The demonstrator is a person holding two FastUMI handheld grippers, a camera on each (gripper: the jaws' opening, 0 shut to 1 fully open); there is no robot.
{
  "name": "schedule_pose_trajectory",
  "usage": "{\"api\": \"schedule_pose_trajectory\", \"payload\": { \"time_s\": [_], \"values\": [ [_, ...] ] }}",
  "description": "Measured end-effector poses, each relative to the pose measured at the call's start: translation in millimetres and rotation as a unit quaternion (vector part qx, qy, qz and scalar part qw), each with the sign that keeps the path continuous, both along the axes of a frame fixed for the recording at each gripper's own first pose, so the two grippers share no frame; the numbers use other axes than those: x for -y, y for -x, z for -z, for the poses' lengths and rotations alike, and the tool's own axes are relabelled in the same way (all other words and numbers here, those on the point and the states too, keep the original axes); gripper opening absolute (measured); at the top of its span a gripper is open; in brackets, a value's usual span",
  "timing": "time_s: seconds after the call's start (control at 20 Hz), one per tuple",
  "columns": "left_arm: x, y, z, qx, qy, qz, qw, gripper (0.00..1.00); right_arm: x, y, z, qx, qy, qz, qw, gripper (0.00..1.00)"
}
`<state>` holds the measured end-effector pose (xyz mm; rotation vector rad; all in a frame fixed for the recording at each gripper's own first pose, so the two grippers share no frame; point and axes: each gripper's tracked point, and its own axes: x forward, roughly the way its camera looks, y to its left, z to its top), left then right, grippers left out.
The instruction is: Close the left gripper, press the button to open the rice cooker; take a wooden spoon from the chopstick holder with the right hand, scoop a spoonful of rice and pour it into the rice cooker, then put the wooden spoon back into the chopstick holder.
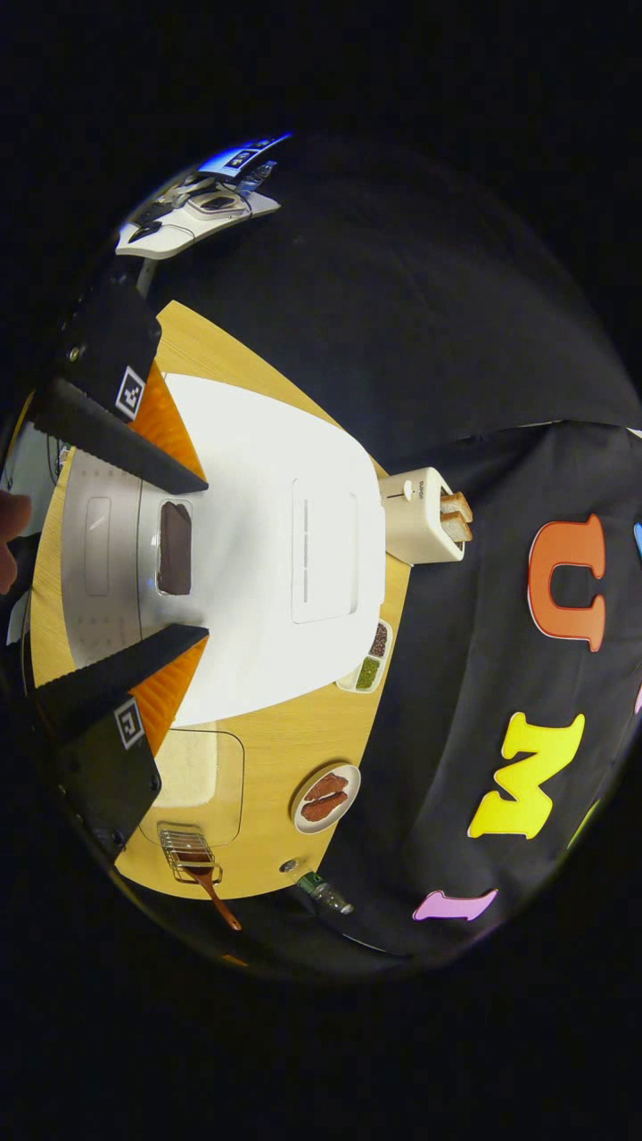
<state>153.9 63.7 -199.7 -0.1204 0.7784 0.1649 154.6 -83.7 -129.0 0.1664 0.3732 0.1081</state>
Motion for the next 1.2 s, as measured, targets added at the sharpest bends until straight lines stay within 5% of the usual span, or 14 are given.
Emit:
{"api": "schedule_pose_trajectory", "payload": {
  "time_s": [0.3, 0.65, 1.2],
  "values": [
    [5.1, 3.6, -33.3, 0.048, 0.025, -0.031, 0.998, 0.96, -8.4, -4.0, -8.3, 0.01, 0.014, -0.024, 1.0, 1.0],
    [8.7, 67.5, -116.6, 0.164, 0.025, 0.013, 0.986, 0.95, -38.9, 62.3, -49.7, 0.072, 0.036, -0.015, 0.997, 0.99],
    [35.5, 217.0, -203.2, 0.354, -0.009, 0.112, 0.929, 0.94, -92.9, 225.4, -107.3, 0.163, 0.062, 0.014, 0.985, 1.0]
  ]
}}
